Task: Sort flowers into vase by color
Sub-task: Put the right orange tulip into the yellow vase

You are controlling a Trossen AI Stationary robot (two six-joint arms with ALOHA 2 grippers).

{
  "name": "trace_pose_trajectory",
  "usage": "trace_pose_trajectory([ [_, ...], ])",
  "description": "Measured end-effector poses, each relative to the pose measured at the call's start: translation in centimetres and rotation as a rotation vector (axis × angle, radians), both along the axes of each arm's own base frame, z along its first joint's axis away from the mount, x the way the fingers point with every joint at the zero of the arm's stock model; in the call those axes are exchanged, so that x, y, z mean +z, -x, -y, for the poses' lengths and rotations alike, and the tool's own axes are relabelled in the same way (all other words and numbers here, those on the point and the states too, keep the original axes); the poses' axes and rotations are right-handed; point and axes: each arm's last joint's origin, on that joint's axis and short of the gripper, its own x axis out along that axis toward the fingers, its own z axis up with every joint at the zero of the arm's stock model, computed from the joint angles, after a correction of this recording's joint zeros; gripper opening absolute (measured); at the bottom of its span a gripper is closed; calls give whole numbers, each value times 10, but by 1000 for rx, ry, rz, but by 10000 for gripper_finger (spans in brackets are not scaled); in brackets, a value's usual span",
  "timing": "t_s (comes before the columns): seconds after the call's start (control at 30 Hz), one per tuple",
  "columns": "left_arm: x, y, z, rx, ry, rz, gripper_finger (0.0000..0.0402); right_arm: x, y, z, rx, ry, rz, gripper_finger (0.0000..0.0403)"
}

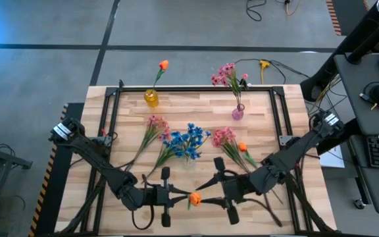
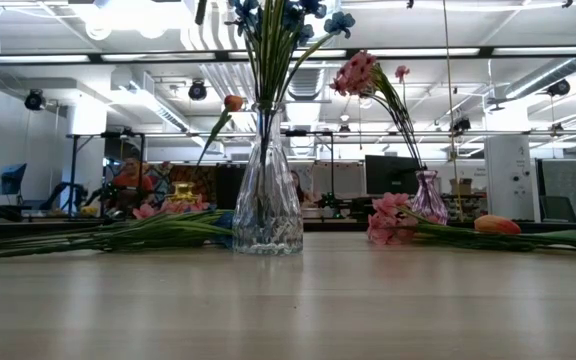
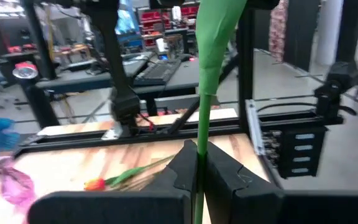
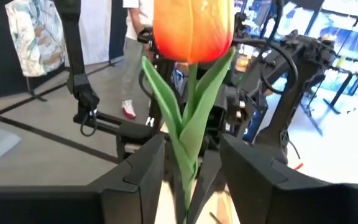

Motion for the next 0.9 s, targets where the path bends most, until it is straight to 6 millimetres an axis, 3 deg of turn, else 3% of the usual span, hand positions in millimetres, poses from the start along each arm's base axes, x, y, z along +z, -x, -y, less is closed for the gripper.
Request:
trace_pose_trajectory([
  [0.33,30,21,-18,58,-19,-18,1,21,27,18,-10,-58,-52,160],
  [0.47,52,35,-30,87,-38,5,1,23,31,21,-9,-49,-66,156],
  [0.7,91,68,-63,171,-108,35,1,18,35,24,-23,-63,-148,160],
  [0.9,105,88,-98,306,-153,-3,1,14,44,31,-69,-79,-254,160],
])
